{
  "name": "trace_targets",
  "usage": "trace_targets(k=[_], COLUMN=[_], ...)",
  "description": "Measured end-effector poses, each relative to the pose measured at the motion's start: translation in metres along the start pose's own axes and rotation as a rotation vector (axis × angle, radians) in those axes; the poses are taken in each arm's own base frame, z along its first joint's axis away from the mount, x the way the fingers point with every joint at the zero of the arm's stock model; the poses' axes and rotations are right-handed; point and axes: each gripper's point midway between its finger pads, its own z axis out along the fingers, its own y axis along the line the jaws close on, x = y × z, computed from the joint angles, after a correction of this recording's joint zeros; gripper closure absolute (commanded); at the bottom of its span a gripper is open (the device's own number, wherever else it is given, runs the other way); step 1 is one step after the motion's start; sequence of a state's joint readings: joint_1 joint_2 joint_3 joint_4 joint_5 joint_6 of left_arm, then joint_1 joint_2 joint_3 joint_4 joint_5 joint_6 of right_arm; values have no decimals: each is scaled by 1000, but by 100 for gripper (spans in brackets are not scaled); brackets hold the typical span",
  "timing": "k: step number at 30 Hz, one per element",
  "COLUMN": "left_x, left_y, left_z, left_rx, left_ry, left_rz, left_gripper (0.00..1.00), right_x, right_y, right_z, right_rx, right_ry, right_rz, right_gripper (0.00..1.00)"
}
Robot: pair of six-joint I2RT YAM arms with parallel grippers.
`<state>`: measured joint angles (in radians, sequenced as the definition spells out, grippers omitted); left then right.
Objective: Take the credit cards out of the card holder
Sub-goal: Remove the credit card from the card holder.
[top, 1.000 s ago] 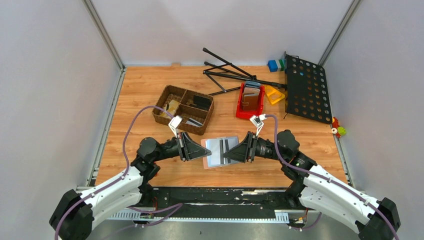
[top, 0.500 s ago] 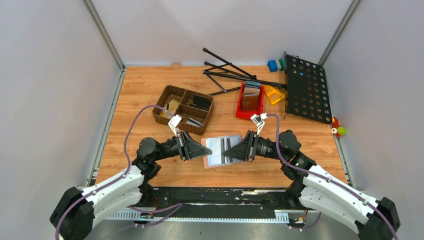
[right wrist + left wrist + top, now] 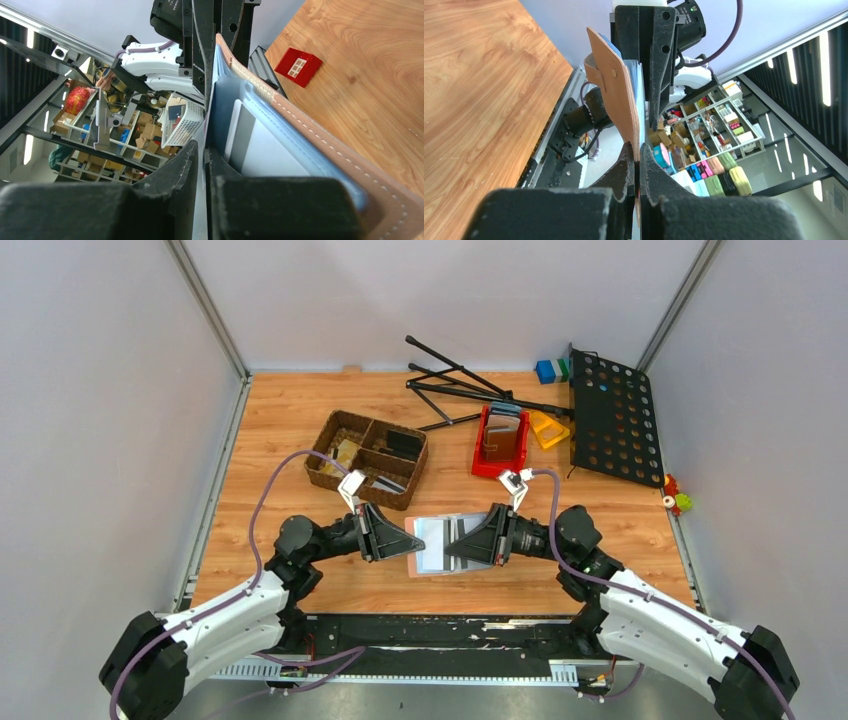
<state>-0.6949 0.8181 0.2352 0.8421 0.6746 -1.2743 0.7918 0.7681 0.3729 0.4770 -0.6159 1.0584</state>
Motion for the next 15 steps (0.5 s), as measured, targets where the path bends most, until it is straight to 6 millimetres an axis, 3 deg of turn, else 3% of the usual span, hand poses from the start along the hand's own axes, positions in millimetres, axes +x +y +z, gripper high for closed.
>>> trace_targets(k=[2,15], left_x=[0,-3], left_y=[0,10], left_z=[0,-3], left_rx=[-1,-62], left_ry=[1,-45], left_rz=[-1,-30], left_gripper=[100,100], right_x=[0,-3], right_y=[0,-10], right_z=[0,-26], right_rx=[2,91], right_ry=[-1,-129], right_rz=[0,-13], right_gripper=[100,100])
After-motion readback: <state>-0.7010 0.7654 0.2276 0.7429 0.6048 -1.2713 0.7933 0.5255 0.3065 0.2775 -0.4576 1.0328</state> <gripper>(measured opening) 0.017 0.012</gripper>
